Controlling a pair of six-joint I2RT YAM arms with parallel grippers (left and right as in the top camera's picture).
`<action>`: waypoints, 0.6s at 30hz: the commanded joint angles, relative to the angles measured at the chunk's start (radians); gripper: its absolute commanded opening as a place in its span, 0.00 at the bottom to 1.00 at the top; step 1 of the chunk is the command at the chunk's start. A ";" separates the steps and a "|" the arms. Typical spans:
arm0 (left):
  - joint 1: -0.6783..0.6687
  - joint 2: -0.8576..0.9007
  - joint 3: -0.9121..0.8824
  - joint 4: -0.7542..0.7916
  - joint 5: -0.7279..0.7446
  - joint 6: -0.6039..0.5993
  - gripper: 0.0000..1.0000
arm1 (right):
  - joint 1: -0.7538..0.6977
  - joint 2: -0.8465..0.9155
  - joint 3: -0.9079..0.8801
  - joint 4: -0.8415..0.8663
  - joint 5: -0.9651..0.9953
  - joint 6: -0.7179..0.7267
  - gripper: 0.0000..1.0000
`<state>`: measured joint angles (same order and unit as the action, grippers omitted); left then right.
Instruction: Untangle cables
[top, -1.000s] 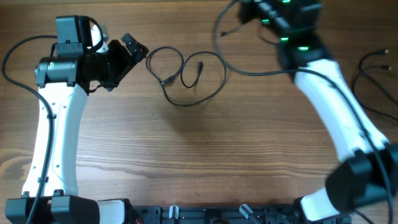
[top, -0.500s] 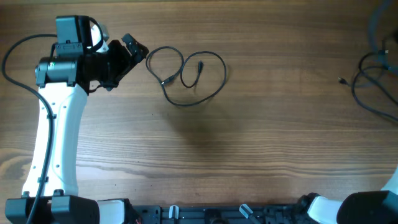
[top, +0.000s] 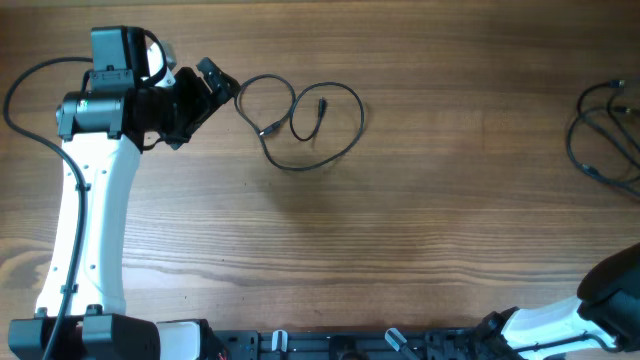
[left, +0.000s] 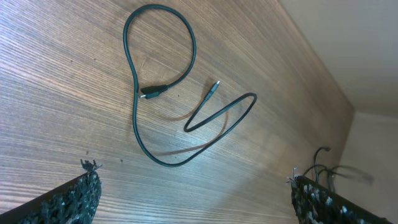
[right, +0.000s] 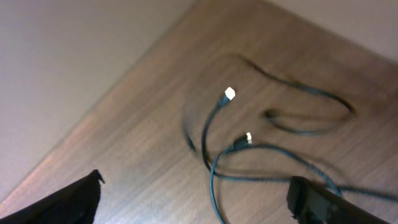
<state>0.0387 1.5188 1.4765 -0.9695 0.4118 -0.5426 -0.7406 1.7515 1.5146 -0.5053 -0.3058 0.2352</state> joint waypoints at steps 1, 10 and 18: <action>-0.002 -0.004 0.007 -0.001 -0.009 0.019 1.00 | 0.004 0.004 0.018 -0.027 -0.063 0.069 1.00; -0.021 0.000 0.007 -0.030 -0.010 0.222 1.00 | 0.073 -0.016 0.018 -0.093 -0.614 0.227 1.00; -0.124 0.041 0.006 0.020 -0.047 0.241 1.00 | 0.438 -0.118 0.014 -0.141 -0.580 0.082 0.99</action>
<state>-0.0853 1.5375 1.4765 -0.9596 0.3885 -0.3157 -0.4198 1.6669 1.5154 -0.6567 -0.8761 0.3576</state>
